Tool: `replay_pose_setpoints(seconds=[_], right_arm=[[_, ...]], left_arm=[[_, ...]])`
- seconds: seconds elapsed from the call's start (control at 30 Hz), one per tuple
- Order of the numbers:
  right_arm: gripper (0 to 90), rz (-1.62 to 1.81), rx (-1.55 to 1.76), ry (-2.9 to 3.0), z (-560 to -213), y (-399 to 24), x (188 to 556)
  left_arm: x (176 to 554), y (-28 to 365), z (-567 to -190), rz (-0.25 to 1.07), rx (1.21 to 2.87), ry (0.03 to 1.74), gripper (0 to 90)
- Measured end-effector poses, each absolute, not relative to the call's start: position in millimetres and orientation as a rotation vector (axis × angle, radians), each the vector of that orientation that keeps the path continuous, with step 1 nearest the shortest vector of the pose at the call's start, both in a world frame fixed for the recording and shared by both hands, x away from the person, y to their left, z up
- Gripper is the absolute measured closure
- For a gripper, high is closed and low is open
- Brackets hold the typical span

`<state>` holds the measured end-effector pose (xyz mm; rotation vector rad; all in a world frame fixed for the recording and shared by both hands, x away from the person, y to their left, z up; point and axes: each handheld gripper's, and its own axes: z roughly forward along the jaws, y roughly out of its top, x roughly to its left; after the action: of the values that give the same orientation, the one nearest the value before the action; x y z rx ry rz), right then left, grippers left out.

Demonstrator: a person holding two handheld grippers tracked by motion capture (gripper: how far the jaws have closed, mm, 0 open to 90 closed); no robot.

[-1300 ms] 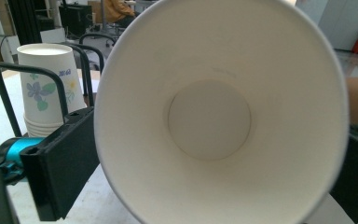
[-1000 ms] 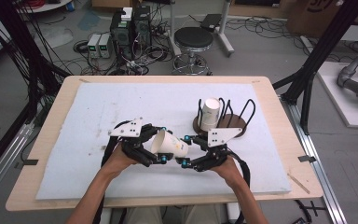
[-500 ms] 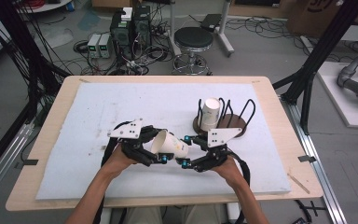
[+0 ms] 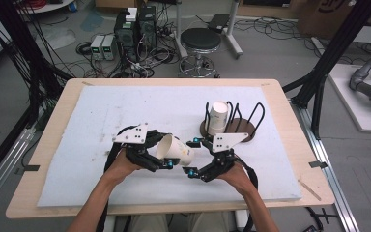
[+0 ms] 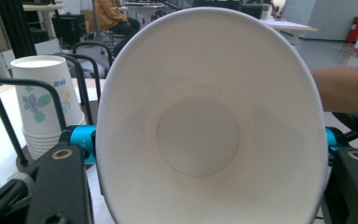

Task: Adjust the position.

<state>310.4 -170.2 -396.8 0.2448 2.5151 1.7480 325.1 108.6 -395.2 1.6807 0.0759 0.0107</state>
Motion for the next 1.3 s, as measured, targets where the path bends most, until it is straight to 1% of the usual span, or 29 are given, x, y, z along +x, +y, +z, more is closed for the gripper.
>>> replay_pose_setpoints(seconds=[0.1,0.43,0.73,0.8,1.13,1.3], right_arm=[[16.2,1.710,0.268,2.517,-397,-172,310],[16.2,1.571,0.400,2.462,-404,-187,306],[16.3,1.479,0.549,2.384,-414,-208,303],[16.3,1.468,0.574,2.372,-416,-213,302],[16.3,1.333,0.774,2.300,-436,-240,298],[16.3,1.324,0.841,2.264,-444,-251,296]], left_arm=[[325,110,-394,0.013,1.719,0.104,31.7],[334,118,-381,0.063,1.936,0.161,31.6],[350,119,-369,0.105,2.138,0.165,31.2],[353,118,-367,0.135,2.200,0.160,31.2],[369,111,-357,0.161,2.396,0.147,31.2],[374,106,-354,0.174,2.483,0.142,31.2]])
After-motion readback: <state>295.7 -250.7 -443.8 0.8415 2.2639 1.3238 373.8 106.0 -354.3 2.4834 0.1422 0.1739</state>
